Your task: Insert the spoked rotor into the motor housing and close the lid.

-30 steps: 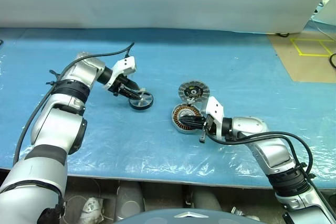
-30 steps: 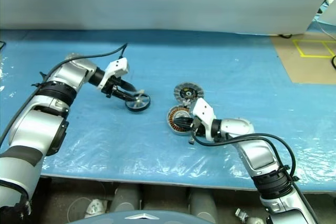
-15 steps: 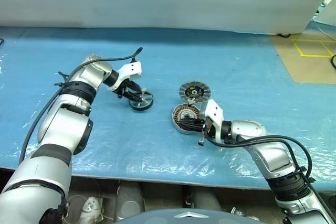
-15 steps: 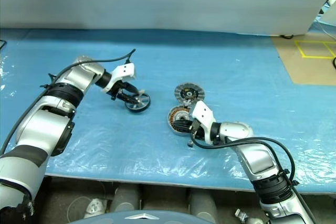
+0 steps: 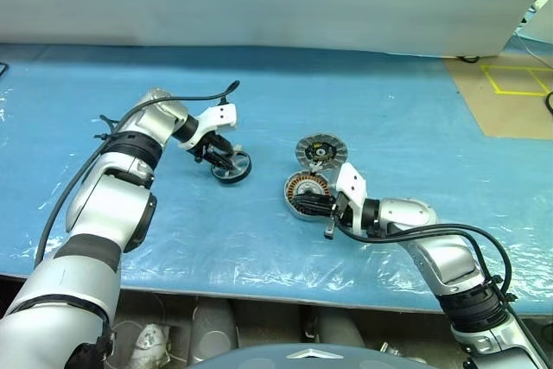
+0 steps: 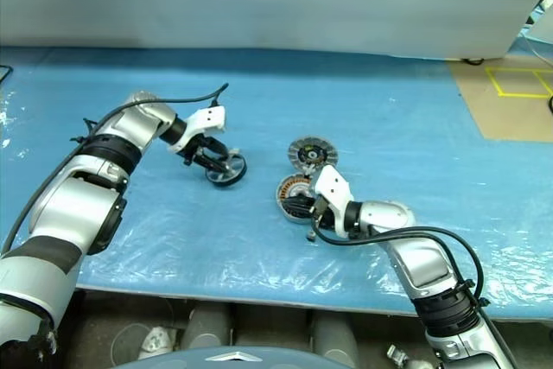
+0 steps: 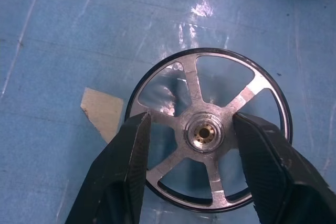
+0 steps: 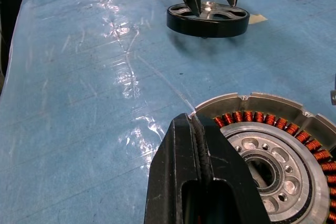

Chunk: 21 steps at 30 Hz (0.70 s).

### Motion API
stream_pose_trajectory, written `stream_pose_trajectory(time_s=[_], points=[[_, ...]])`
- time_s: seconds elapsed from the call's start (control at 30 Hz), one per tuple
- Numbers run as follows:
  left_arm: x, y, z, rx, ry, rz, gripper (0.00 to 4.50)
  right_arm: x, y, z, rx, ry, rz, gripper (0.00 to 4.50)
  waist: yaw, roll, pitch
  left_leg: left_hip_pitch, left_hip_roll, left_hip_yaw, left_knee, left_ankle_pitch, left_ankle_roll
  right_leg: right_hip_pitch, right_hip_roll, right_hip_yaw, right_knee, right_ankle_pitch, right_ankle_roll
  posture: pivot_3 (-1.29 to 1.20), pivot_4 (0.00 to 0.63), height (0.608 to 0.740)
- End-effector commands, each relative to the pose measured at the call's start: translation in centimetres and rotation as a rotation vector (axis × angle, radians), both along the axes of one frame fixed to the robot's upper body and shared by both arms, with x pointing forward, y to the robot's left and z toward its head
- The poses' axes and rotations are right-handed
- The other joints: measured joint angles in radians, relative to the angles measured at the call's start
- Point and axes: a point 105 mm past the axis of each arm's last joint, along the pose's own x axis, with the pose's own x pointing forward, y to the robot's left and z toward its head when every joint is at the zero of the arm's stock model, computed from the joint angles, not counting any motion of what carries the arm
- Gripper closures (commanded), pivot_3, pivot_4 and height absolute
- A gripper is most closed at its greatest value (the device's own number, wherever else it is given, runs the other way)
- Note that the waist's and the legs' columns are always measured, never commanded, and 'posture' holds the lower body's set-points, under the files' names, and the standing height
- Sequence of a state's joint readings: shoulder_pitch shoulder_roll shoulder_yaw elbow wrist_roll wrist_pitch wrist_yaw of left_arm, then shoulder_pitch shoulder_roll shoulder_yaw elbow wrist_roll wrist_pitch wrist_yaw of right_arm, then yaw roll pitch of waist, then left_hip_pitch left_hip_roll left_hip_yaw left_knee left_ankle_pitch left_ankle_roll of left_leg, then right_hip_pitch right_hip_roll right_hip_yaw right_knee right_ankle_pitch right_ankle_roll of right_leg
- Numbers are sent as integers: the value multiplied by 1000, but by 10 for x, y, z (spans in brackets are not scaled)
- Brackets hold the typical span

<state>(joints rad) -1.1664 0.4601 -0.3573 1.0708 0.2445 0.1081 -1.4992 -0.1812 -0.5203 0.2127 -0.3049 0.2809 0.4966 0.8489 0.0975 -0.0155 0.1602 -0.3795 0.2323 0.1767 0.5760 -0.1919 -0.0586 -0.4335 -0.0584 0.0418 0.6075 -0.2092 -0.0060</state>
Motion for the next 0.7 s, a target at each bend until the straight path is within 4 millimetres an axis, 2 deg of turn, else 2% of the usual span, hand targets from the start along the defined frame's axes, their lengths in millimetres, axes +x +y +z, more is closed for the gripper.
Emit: stream_pose_trajectory(time_s=[0.03, 0.1, 0.43, 0.7], points=[[-4, 5, -3, 43, 58, 8, 2487, -3, 5, 14, 32, -52, 22, 4500, 0, 0, 0, 0, 0, 0, 0, 0, 0, 0, 0, 0, 0, 0, 0, 0, 150, 740], [-6, 8, -6, 69, 85, 22, 3040, -2, 5, 15, 34, -55, 20, 4500, 0, 0, 0, 0, 0, 0, 0, 0, 0, 1, 0, 0, 0, 0, 0, 0, 150, 740], [-3, 14, -1, 54, 50, 47, 3060, -2, 3, 16, 32, -60, 15, 4500, -1, 0, 0, 4, 0, 0, 0, 0, 0, 4, 0, 0, 0, 0, 0, 0, 150, 740], [-7, 10, 26, -37, 37, -2, 3060, 0, 0, 26, 44, -84, 24, 4500, 0, 0, 1, 3, 0, 0, -1, 0, 0, 4, 0, 0, -1, -1, -1, 0, 150, 740]])
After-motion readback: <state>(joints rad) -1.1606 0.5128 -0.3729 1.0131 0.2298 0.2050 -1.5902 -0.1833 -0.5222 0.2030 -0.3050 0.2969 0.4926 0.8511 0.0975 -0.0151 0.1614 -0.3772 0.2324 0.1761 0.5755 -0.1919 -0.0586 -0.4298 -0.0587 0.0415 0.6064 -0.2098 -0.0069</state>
